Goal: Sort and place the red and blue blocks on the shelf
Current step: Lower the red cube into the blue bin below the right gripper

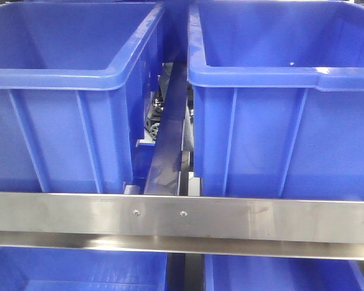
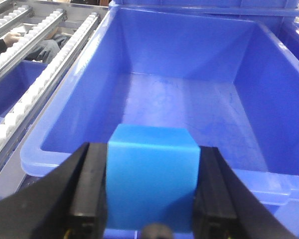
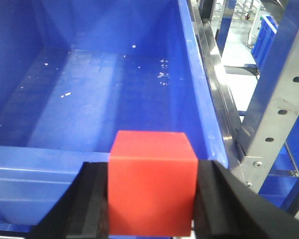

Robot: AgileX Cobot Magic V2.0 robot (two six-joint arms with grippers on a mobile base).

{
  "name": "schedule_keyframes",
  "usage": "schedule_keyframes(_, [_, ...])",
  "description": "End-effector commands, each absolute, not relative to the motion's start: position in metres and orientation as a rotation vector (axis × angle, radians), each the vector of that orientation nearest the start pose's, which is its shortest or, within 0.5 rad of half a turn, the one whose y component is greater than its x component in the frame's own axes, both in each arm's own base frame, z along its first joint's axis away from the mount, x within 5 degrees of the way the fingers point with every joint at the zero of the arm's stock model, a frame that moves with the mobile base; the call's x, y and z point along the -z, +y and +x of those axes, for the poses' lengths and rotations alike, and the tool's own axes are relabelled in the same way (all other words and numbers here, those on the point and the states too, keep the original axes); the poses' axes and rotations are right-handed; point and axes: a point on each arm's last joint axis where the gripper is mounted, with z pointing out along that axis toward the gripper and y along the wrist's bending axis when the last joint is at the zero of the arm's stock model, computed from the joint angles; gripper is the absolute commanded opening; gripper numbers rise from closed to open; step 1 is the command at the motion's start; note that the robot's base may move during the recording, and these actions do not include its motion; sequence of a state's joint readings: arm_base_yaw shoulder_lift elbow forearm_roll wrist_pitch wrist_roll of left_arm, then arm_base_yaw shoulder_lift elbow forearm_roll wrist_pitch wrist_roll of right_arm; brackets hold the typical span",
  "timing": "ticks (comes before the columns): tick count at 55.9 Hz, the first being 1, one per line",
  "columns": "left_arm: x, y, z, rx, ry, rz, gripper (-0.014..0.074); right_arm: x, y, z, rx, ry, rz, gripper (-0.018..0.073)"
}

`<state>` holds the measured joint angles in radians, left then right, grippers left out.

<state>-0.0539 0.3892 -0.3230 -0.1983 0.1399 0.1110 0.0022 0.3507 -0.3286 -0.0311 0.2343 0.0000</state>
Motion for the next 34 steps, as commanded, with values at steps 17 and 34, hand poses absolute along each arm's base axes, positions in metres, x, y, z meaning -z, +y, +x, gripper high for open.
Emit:
schedule_keyframes(17, [-0.312, -0.006, 0.096, 0.131, 1.544, -0.032, 0.0234, -0.305, 0.001, 0.087, -0.007, 1.63, -0.007, 0.0383])
schedule_keyframes(34, [-0.356, -0.008, 0.136, 0.131, 1.569, -0.032, 0.0234, -0.342, 0.01, 0.118, -0.077, 1.646, -0.061, 0.0383])
